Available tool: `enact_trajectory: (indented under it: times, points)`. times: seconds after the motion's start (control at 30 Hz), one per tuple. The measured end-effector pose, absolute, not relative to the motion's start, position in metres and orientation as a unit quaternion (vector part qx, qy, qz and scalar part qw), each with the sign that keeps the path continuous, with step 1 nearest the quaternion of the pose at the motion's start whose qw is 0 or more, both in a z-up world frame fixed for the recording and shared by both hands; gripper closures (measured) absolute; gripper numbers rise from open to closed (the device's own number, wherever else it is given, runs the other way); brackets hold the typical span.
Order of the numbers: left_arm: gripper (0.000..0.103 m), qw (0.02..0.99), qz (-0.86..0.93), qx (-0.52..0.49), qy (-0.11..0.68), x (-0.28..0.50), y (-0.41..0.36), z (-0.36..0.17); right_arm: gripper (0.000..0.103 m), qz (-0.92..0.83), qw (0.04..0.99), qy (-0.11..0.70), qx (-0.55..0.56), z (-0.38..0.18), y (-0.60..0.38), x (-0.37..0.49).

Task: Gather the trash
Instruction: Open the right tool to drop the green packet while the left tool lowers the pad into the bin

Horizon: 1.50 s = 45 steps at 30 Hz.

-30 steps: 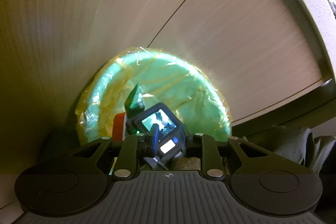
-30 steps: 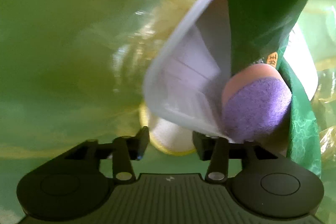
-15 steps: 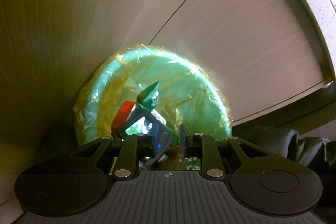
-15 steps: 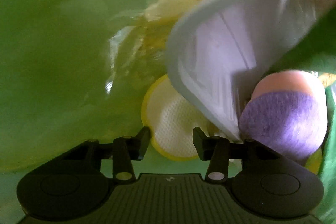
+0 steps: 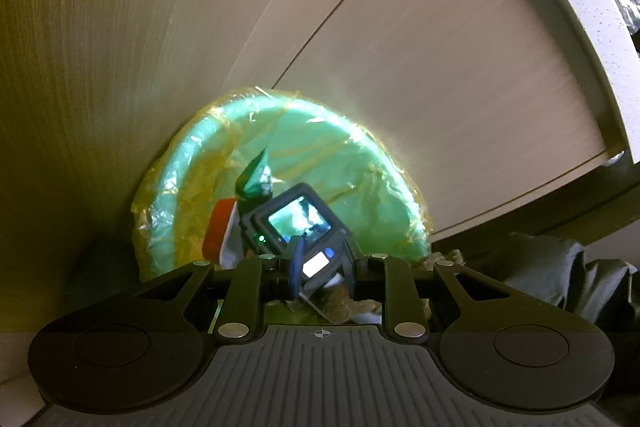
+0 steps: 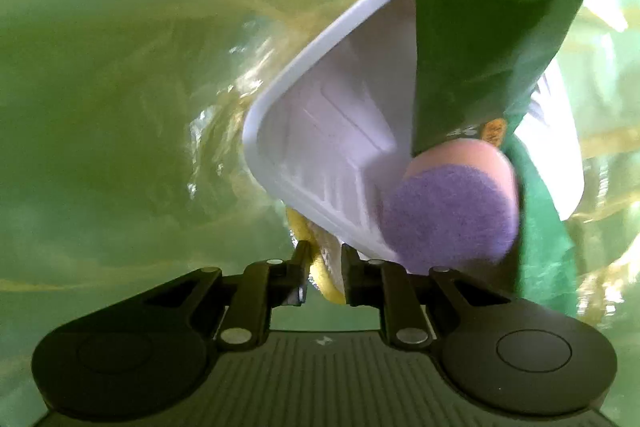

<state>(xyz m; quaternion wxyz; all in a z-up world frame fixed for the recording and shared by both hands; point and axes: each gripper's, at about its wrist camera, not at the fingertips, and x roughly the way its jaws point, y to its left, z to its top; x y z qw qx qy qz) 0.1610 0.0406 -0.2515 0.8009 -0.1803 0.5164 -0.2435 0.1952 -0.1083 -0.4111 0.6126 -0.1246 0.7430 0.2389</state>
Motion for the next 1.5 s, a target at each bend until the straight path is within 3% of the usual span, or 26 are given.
enact_trajectory:
  times: [0.2, 0.33, 0.37, 0.4, 0.43, 0.57, 0.77, 0.87, 1.0, 1.17, 1.23, 1.3, 1.5]
  points:
    - [0.079, 0.801, -0.225, -0.187, 0.522, 0.165, 0.046, -0.258, 0.077, 0.266, 0.606, 0.725, -0.191, -0.418, -0.069, 0.178]
    - [0.079, 0.8, -0.219, -0.191, 0.525, 0.167, 0.05, -0.261, 0.076, 0.277, 0.625, 0.693, -0.231, -0.408, -0.054, 0.174]
    - [0.079, 0.799, -0.217, -0.192, 0.527, 0.167, 0.05, -0.263, 0.082, 0.277, 0.627, 0.691, -0.229, -0.402, -0.061, 0.17]
    - [0.079, 0.798, -0.216, -0.192, 0.528, 0.167, 0.05, -0.264, 0.095, 0.277, 0.629, 0.691, -0.223, -0.395, -0.063, 0.173]
    - [0.079, 0.798, -0.215, -0.193, 0.529, 0.167, 0.05, -0.264, 0.098, 0.277, 0.632, 0.692, -0.212, -0.386, -0.06, 0.165]
    - [0.079, 0.797, -0.215, -0.193, 0.53, 0.167, 0.049, -0.265, 0.099, 0.26, 0.651, 0.683, -0.206, -0.344, -0.081, 0.186]
    - [0.079, 0.795, -0.212, -0.191, 0.536, 0.166, 0.048, -0.269, 0.099, 0.241, 0.648, 0.697, -0.191, -0.326, -0.112, 0.2]
    - [0.079, 0.795, -0.212, -0.193, 0.534, 0.167, 0.049, -0.268, 0.097, 0.269, 0.642, 0.699, -0.165, -0.318, -0.115, 0.206]
    - [0.079, 0.793, -0.21, -0.195, 0.537, 0.168, 0.051, -0.27, 0.074, 0.276, 0.632, 0.707, -0.16, -0.331, -0.111, 0.2]
    - [0.079, 0.792, -0.21, -0.199, 0.538, 0.168, 0.052, -0.272, 0.074, 0.251, 0.63, 0.724, -0.127, -0.346, -0.106, 0.21]
    - [0.079, 0.791, -0.207, -0.199, 0.54, 0.168, 0.053, -0.275, 0.075, 0.242, 0.631, 0.728, -0.117, -0.351, -0.093, 0.21]
    - [0.079, 0.792, -0.203, -0.2, 0.541, 0.169, 0.053, -0.275, 0.09, 0.243, 0.63, 0.728, -0.122, -0.346, -0.09, 0.206]
    - [0.079, 0.795, -0.2, -0.208, 0.533, 0.17, 0.055, -0.273, 0.089, 0.289, 0.671, 0.676, -0.097, -0.245, -0.128, 0.197]
